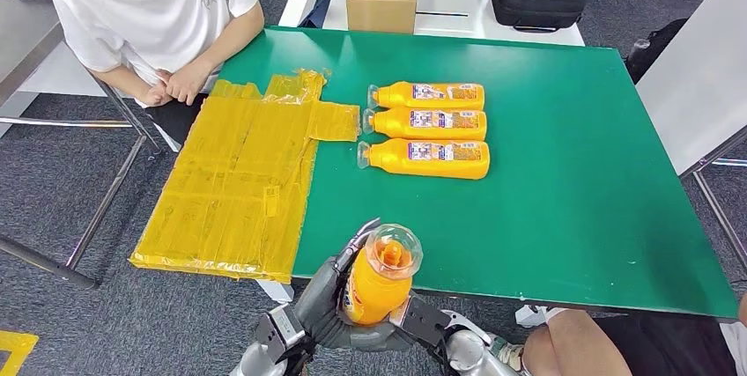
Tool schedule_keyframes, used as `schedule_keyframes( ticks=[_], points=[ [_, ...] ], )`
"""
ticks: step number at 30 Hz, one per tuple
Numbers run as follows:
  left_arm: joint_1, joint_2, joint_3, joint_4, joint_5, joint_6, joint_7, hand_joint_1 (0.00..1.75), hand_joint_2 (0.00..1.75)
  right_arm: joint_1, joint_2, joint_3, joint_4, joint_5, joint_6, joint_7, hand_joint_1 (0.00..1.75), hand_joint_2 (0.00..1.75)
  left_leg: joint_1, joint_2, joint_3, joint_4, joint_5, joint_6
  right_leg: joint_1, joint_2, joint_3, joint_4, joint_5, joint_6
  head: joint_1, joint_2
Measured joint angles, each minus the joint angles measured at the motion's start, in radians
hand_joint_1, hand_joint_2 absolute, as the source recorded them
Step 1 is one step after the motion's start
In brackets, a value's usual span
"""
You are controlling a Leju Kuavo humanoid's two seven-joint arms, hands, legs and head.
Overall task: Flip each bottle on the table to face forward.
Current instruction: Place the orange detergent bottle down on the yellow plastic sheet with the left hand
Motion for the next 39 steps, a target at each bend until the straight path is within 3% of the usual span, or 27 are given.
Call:
schedule_keyframes(
  ticks=[2, 6, 10, 14, 20, 26, 29, 30, 33, 34, 39],
  points=[
    [-0.002, 0.004, 0.002, 0.000, 0.030, -0.056, -0.001, 0.00, 1.75, 0.000, -0.003, 0.003, 0.002, 0.001, 0.004, -0.003, 1.75, 1.75, 0.000, 0.000, 0.000, 0.000, 0.000, 0.000, 0.000, 0.000, 0.000, 0.000, 0.000, 0.000, 0.000, 0.000],
    [-0.013, 0.019, 0.014, 0.003, 0.104, -0.260, -0.003, 0.00, 1.75, -0.008, -0.009, 0.009, 0.017, 0.020, 0.011, -0.021, 1.75, 1.75, 0.000, 0.000, 0.000, 0.000, 0.000, 0.000, 0.000, 0.000, 0.001, 0.000, 0.000, 0.000, 0.000, 0.000],
    [-0.025, 0.031, 0.023, 0.011, 0.129, -0.340, -0.003, 0.01, 1.75, -0.023, -0.011, 0.018, 0.037, 0.035, 0.017, -0.034, 1.75, 1.75, 0.000, 0.000, 0.000, 0.000, 0.000, 0.000, 0.000, 0.000, 0.001, 0.000, 0.000, 0.000, 0.000, 0.000],
    [-0.038, 0.035, 0.027, 0.034, 0.138, -0.367, -0.003, 1.75, 1.75, -0.035, -0.011, 0.026, 0.055, 0.039, 0.018, -0.038, 1.75, 1.75, 0.000, -0.001, 0.000, 0.000, 0.000, 0.000, 0.000, 0.000, 0.001, 0.000, 0.000, 0.000, 0.000, 0.000],
    [-0.058, 0.031, 0.037, 0.083, 0.094, -0.327, -0.003, 1.75, 1.75, -0.050, -0.007, 0.034, 0.090, 0.052, 0.007, -0.032, 1.75, 1.75, 0.000, -0.002, 0.000, 0.000, 0.000, 0.000, 0.000, 0.000, 0.001, 0.000, 0.000, 0.000, 0.000, 0.000],
    [-0.066, 0.023, 0.038, 0.103, -0.063, -0.168, -0.003, 1.75, 1.75, -0.071, -0.004, 0.035, 0.142, 0.043, 0.004, 0.010, 1.75, 1.75, 0.000, -0.003, 0.000, 0.000, 0.000, 0.000, 0.000, -0.001, 0.001, 0.000, 0.000, 0.000, 0.000, 0.000],
    [-0.076, 0.021, 0.038, 0.127, -0.078, -0.144, -0.003, 1.75, 1.75, -0.082, 0.001, 0.037, 0.169, 0.035, 0.006, 0.023, 1.74, 1.75, 0.000, -0.003, 0.000, 0.000, 0.000, 0.000, 0.000, -0.001, 0.001, 0.000, 0.000, 0.000, 0.000, 0.000],
    [-0.079, 0.020, 0.038, 0.134, -0.072, -0.147, -0.003, 1.75, 1.75, -0.085, 0.002, 0.038, 0.177, 0.033, 0.007, 0.024, 1.60, 1.75, 0.000, -0.003, 0.000, 0.000, 0.000, 0.000, 0.000, -0.001, 0.001, 0.001, 0.000, 0.000, 0.000, 0.000],
    [-0.087, 0.020, 0.041, 0.155, -0.033, -0.180, -0.003, 1.75, 1.75, -0.097, 0.008, 0.043, 0.199, 0.030, 0.008, 0.025, 0.30, 1.75, 0.000, -0.003, 0.000, 0.000, 0.001, 0.000, 0.000, -0.001, 0.001, 0.001, 0.000, 0.000, 0.000, 0.000],
    [-0.089, 0.020, 0.043, 0.161, -0.017, -0.196, -0.003, 1.75, 1.75, -0.101, 0.011, 0.044, 0.206, 0.030, 0.005, 0.025, 0.00, 1.75, 0.000, -0.003, 0.000, 0.000, 0.001, 0.000, 0.000, -0.001, 0.002, 0.001, 0.000, 0.000, 0.000, 0.000],
    [-0.090, 0.021, 0.067, 0.180, 0.046, -0.267, -0.003, 1.75, 1.75, -0.104, 0.034, 0.046, 0.220, 0.032, -0.044, 0.026, 0.00, 1.75, 0.000, -0.003, 0.000, 0.000, 0.001, 0.000, 0.000, -0.001, 0.001, 0.001, 0.000, 0.000, 0.000, 0.000]
  ],
)
